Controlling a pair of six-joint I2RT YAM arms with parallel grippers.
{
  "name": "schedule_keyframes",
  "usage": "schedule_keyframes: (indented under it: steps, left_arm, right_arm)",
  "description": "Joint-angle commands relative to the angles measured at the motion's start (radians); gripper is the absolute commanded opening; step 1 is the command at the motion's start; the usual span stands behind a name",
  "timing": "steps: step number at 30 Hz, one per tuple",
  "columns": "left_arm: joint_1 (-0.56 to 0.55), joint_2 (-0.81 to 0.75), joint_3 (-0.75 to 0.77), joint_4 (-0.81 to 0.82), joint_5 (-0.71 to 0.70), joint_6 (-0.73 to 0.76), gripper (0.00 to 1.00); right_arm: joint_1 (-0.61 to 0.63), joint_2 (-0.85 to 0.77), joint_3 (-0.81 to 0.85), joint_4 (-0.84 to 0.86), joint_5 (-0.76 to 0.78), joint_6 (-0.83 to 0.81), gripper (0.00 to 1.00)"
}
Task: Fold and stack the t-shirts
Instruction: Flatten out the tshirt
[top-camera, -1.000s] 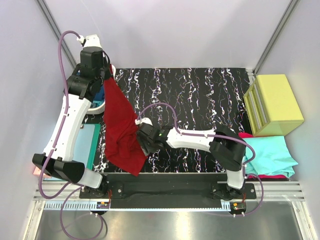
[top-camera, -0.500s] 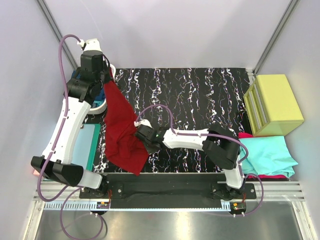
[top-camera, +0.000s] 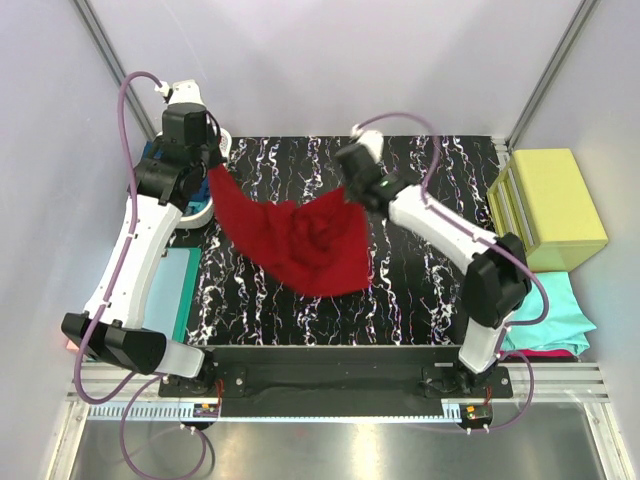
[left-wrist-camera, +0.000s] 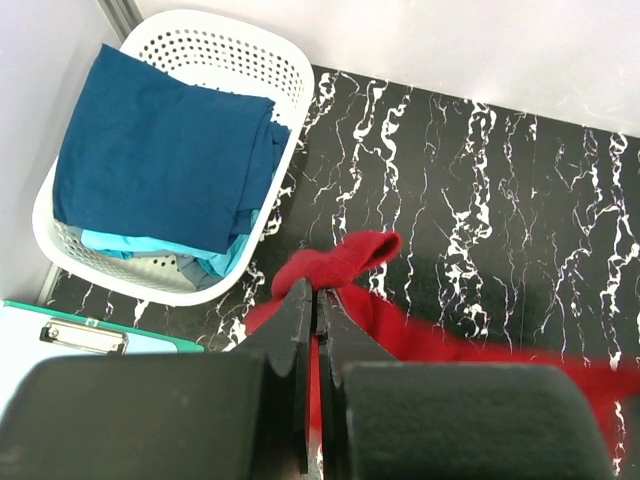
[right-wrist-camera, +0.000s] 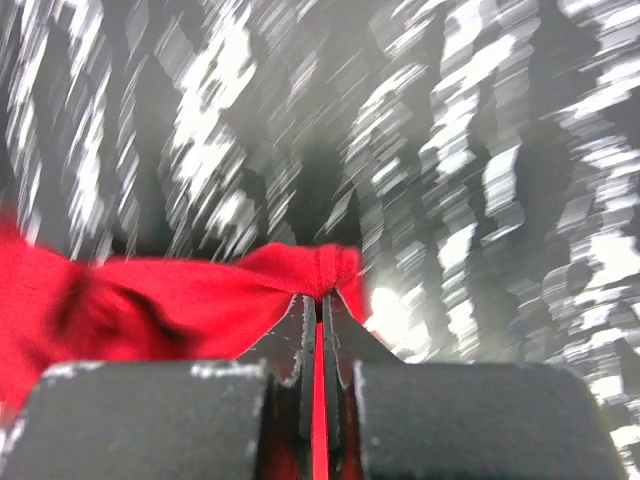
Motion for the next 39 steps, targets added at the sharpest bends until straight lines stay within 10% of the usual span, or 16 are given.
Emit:
schedule_keyframes:
  steps: [1,23,24,25,29,39]
  left_arm:
    - [0.003,-0.023,-0.022,0.060,0.009,-0.018,0.00]
    - [-0.017,0.223,-0.011,0.108,0.018,-0.038,0.07]
    - [-0.024,0.228,-0.007,0.109,0.016,-0.043,0.21]
    - [-0.029,0.230,0.000,0.111,0.009,-0.044,0.28]
    - [-0.096,0.208,0.027,0.155,-0.070,-0.006,0.59]
    - [-0.239,0.174,-0.109,0.217,-0.019,-0.044,0.63]
  right_arm:
    - [-0.127,-0.007,0.126,-0.036,0.108,-0.006,0.00]
    - [-0.310,0.507,0.707,-0.181,0.013,-0.080,0.00]
    - [-0.315,0.505,0.704,-0.181,-0.001,-0.082,0.10]
    - [-0.316,0.496,0.700,-0.174,-0.019,-0.089,0.43]
    - [-0.318,0.432,0.642,-0.149,-0.021,-0.098,0.90]
    - [-0.309,0.149,0.115,0.003,-0.070,-0.083,0.96]
